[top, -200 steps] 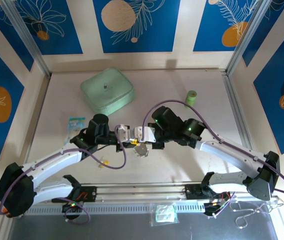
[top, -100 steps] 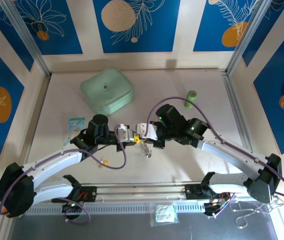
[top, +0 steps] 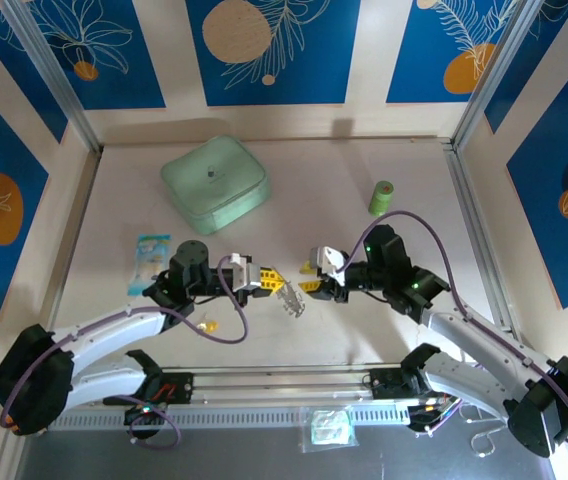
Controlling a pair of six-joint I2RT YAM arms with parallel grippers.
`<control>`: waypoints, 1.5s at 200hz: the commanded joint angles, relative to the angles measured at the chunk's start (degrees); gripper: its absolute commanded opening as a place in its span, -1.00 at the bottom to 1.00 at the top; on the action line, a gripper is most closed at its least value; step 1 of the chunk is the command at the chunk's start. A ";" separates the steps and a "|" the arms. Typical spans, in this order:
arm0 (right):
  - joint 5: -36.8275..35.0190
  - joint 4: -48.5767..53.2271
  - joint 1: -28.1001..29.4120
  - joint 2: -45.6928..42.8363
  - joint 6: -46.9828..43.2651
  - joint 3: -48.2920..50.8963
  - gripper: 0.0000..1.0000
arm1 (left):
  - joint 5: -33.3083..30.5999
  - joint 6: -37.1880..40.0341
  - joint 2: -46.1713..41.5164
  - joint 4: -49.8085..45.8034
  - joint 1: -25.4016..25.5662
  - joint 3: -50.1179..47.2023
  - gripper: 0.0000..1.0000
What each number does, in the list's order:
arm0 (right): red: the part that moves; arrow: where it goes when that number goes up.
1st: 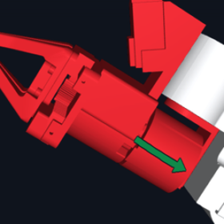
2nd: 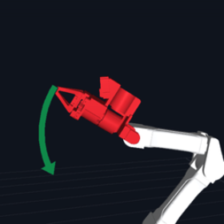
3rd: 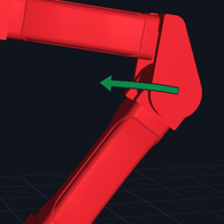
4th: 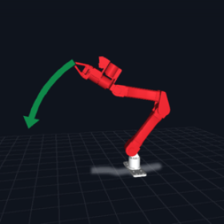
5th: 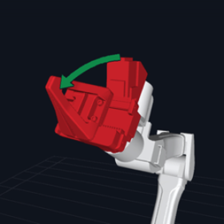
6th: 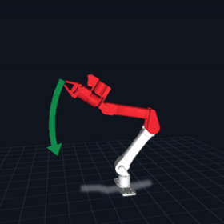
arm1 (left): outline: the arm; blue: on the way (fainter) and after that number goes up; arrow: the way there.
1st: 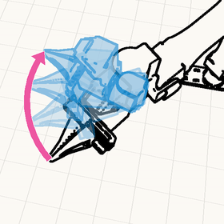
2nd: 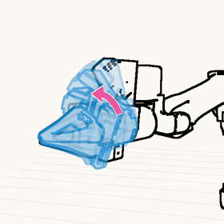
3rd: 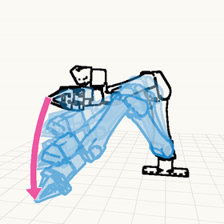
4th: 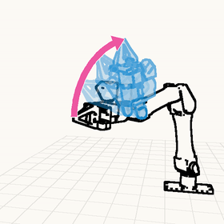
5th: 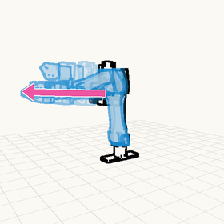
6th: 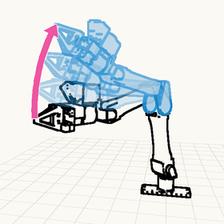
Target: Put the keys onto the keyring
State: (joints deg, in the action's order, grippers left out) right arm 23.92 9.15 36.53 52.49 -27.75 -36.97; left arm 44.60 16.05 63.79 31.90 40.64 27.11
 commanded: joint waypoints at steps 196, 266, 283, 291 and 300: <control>-0.69 -7.48 5.63 2.43 0.79 -1.70 -1.00 | -0.06 -1.73 0.93 6.24 0.31 -0.17 -0.74; -2.72 0.87 7.63 5.42 -2.96 -6.81 -1.00 | -0.65 5.19 -0.90 -7.73 0.33 3.91 -0.92; -2.51 0.88 7.72 5.61 -2.88 -7.38 -1.00 | -0.65 6.36 -1.21 -9.91 0.36 4.25 -0.90; -2.48 0.71 7.76 5.61 -2.71 -7.43 -1.00 | -0.78 6.97 -1.33 -10.95 0.40 4.44 -0.89; -2.45 0.41 7.85 5.51 -2.58 -7.47 -1.00 | -0.91 7.57 -1.39 -11.89 0.40 4.65 -0.89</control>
State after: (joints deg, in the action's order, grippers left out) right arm 19.25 11.29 43.35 58.22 -29.65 -41.80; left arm 44.31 20.14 63.07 25.28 40.42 29.78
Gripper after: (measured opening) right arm 0.054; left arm 0.056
